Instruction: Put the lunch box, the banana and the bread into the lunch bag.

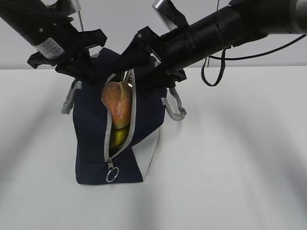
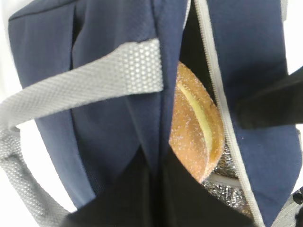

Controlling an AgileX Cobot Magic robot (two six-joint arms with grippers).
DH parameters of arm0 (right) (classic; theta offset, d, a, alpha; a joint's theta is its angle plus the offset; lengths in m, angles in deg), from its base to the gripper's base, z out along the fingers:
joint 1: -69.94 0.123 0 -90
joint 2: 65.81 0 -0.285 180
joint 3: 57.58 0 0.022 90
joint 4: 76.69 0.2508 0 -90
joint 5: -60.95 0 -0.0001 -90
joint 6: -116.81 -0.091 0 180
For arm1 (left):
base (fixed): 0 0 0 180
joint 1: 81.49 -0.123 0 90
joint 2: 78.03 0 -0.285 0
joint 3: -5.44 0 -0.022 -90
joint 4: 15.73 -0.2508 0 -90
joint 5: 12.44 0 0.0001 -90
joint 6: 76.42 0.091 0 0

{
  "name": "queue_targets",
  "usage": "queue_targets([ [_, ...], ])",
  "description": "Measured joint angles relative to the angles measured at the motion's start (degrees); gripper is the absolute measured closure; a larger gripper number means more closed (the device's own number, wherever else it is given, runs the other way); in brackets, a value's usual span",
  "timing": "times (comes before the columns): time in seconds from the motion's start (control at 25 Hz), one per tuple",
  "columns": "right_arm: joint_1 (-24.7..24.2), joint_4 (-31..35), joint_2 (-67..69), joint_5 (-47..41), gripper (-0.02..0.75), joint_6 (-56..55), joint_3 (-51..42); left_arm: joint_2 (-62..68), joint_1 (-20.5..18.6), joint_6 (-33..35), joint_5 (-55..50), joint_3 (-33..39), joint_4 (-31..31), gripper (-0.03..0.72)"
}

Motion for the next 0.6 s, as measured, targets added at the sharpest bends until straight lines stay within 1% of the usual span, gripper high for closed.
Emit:
queue_targets([
  [0.16,-2.27,-9.43,-0.56,-3.62,0.126,-5.61,4.55,0.00,0.00,0.00,0.05,0.00,0.00,0.691],
  [0.24,-3.46,-11.92,-0.57,-6.00,0.145,-7.96,7.11,0.00,0.00,0.00,0.05,0.00,0.00,0.691],
  [0.4,-4.21,-18.72,-0.57,-7.56,0.165,-14.52,11.63,0.00,0.00,0.00,0.05,0.00,-0.05,0.691],
  [0.48,-4.21,-22.21,-0.57,-7.84,0.167,-16.98,12.44,0.00,0.00,0.00,0.05,0.00,-0.05,0.691],
  [0.6,-4.21,-24.55,-0.32,-8.26,0.167,-19.07,12.44,0.00,0.00,0.00,0.05,0.00,-0.05,0.691],
])
